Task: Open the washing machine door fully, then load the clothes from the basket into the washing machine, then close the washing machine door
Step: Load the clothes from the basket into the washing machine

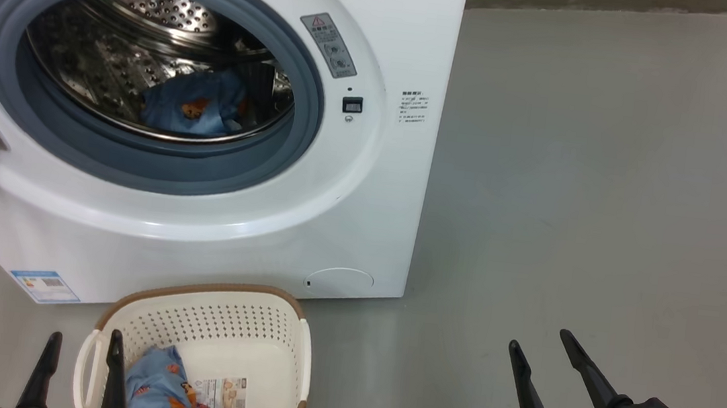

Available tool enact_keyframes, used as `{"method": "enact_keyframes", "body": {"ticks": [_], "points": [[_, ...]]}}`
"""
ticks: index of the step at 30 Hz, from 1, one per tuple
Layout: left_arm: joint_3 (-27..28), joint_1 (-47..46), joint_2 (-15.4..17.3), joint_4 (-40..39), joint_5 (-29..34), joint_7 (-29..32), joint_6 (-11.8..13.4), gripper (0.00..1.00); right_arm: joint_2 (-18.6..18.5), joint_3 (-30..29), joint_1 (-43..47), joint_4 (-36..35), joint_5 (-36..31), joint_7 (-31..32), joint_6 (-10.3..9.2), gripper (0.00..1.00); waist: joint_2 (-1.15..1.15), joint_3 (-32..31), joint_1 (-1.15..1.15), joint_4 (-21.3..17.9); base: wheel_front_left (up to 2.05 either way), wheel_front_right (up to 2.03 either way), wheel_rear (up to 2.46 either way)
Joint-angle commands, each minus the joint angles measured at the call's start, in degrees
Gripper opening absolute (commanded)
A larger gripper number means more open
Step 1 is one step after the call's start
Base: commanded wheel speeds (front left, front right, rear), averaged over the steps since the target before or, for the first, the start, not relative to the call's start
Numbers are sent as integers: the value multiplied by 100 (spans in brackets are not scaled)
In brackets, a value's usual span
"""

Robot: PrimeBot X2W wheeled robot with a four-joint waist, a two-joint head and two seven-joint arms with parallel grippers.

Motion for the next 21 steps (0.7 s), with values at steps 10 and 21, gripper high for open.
{"method": "enact_keyframes", "body": {"ticks": [10,21], "points": [[243,-487,38,74,20,-61,-101,100,-9,137,-203,-198,-28,-22,35,100,0,230,0,38,0,0,0],[59,-1316,-218,1429,-162,-35,-521,100,-9,229,-493,-320,-58,-31,35,100,0,885,0,-22,0,0,0]]}}
